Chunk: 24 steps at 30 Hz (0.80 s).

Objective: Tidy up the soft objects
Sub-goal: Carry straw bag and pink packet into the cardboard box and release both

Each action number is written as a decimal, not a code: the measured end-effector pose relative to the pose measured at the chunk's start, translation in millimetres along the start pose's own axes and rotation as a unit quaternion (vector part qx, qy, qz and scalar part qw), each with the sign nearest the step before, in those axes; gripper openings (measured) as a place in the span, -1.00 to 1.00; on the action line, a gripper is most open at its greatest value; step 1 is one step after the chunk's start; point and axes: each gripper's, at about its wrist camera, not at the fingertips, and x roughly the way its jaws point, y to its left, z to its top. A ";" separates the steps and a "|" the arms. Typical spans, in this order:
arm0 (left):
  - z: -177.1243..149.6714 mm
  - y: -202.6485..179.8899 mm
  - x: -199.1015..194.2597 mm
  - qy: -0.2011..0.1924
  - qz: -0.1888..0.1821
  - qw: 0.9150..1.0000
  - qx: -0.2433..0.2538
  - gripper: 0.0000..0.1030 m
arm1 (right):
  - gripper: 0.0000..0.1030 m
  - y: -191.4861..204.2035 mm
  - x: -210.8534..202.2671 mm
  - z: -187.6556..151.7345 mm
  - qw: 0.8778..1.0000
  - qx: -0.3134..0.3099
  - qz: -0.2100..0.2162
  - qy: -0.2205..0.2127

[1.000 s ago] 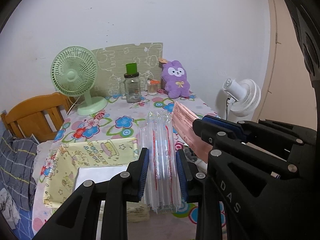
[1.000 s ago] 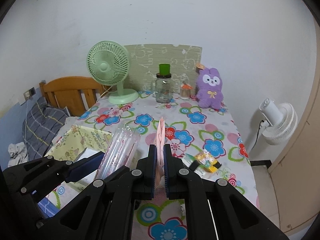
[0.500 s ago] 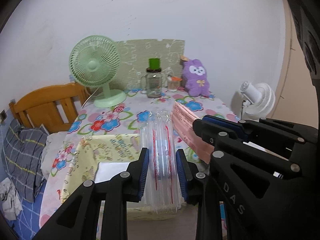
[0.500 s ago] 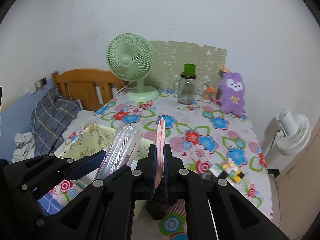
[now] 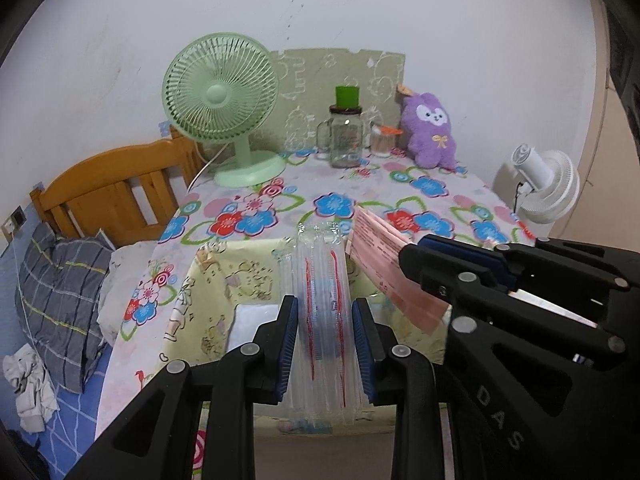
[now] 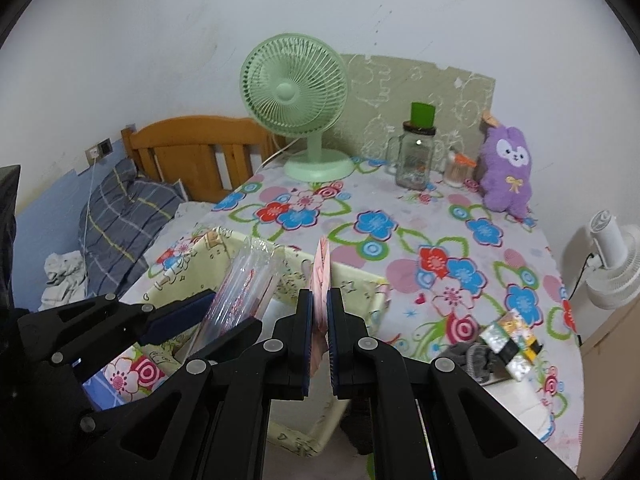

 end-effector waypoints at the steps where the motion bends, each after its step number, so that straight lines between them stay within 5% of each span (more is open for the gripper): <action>1: -2.0 2.4 3.7 0.006 0.003 1.000 -0.001 -0.47 | -0.82 1.6 3.1 -0.5 1.000 0.000 0.002 0.003; 16: -14.5 7.0 46.6 0.062 -0.002 0.998 -0.001 -0.42 | -0.82 -1.2 52.6 -12.8 0.998 0.002 -0.015 0.059; 22: -15.4 10.2 54.4 0.073 0.002 0.997 -0.010 -0.16 | -0.82 -7.2 62.5 -16.0 0.997 0.009 -0.017 0.068; 24: -15.1 11.1 55.1 0.073 0.008 0.997 -0.008 0.17 | -0.81 -8.0 63.3 -15.4 0.997 0.009 -0.009 0.071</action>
